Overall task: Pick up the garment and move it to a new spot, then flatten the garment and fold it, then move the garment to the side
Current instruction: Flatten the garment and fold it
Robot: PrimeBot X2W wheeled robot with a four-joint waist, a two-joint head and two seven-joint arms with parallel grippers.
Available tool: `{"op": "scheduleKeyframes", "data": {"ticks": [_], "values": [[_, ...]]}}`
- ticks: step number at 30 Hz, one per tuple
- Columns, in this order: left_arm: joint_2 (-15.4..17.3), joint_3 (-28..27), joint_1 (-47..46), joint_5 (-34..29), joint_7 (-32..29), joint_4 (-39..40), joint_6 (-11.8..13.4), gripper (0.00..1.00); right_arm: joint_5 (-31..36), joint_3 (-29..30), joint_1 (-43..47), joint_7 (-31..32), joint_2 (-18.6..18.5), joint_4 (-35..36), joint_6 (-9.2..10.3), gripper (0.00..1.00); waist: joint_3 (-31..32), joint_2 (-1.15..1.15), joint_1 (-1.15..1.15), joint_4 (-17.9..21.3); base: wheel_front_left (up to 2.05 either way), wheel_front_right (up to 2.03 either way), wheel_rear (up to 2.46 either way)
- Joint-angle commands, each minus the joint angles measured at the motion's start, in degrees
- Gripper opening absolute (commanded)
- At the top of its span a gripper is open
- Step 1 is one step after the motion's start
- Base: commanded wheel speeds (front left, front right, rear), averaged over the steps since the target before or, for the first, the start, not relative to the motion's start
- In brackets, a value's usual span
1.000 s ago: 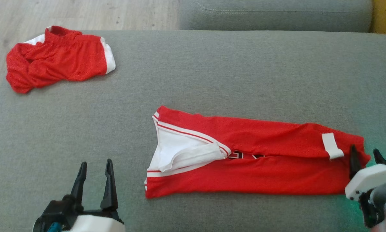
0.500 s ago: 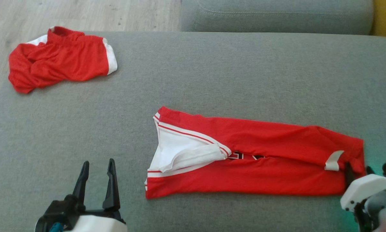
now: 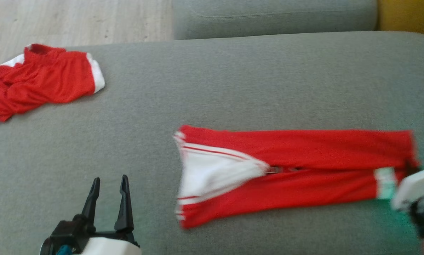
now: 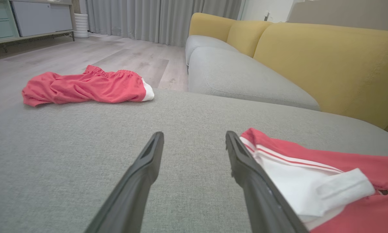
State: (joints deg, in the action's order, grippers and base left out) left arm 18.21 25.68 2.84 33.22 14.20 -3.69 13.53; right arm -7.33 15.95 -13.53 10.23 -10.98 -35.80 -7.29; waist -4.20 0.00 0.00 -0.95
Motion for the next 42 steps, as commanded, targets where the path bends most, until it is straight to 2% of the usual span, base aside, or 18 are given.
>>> {"op": "scheduleKeyframes", "data": {"ticks": [1,6,12,21,25,27,31,37,42], "values": [[0.7,-2.2,-1.5,-0.2,0.4,1.2,-0.3,1.00,-0.3,-0.1,-2.1,0.2,-2.7,2.7,-0.20,0.00,0.1,0.00,0.00,0.7,0.00,0.00,0.00],[-0.1,-2.0,-1.9,-0.5,0.5,0.7,-0.6,1.00,-0.7,3.3,-0.6,3.4,-5.5,8.4,-0.20,0.00,-0.1,0.00,0.00,2.2,0.00,0.00,0.00],[-0.6,-1.9,-2.3,-0.9,0.6,0.4,-0.8,1.00,-3.6,3.6,0.9,6.4,-2.3,15.8,-0.20,0.00,-0.4,0.00,0.00,3.4,0.00,0.00,0.00],[-0.4,-2.4,-2.8,-1.0,0.7,-0.2,-1.0,1.00,-10.5,-7.4,3.7,12.2,4.2,31.6,-0.20,0.00,0.2,0.00,0.00,2.8,0.00,0.00,0.00],[-0.3,-2.5,-2.9,-1.0,0.7,-0.3,-1.1,1.00,-13.9,-13.9,4.5,13.2,6.0,35.8,-0.20,0.00,0.3,0.00,0.00,2.0,0.00,0.00,0.00],[-0.3,-2.5,-2.9,-1.0,0.7,-0.3,-1.2,1.00,-14.8,-15.6,4.6,13.2,6.5,36.3,-0.20,0.00,0.3,0.00,0.00,1.8,0.00,0.00,0.00],[-0.5,-2.3,-3.3,-1.0,0.7,-0.4,-1.4,1.00,-18.2,-23.2,4.7,12.8,7.8,36.3,-0.20,0.00,0.3,0.00,0.00,0.7,0.00,0.00,0.00],[-0.7,-1.6,-4.1,-1.1,0.6,-0.7,-1.7,1.00,-23.7,-34.3,3.8,9.7,8.1,31.2,-0.20,0.00,0.1,0.00,0.00,-1.5,0.00,0.00,0.00],[-0.8,-1.5,-4.3,-1.1,0.6,-0.9,-1.7,1.00,-26.1,-39.9,1.3,6.6,8.1,25.7,-0.20,0.00,-0.4,0.00,0.00,-2.9,0.00,0.00,0.00]]}}
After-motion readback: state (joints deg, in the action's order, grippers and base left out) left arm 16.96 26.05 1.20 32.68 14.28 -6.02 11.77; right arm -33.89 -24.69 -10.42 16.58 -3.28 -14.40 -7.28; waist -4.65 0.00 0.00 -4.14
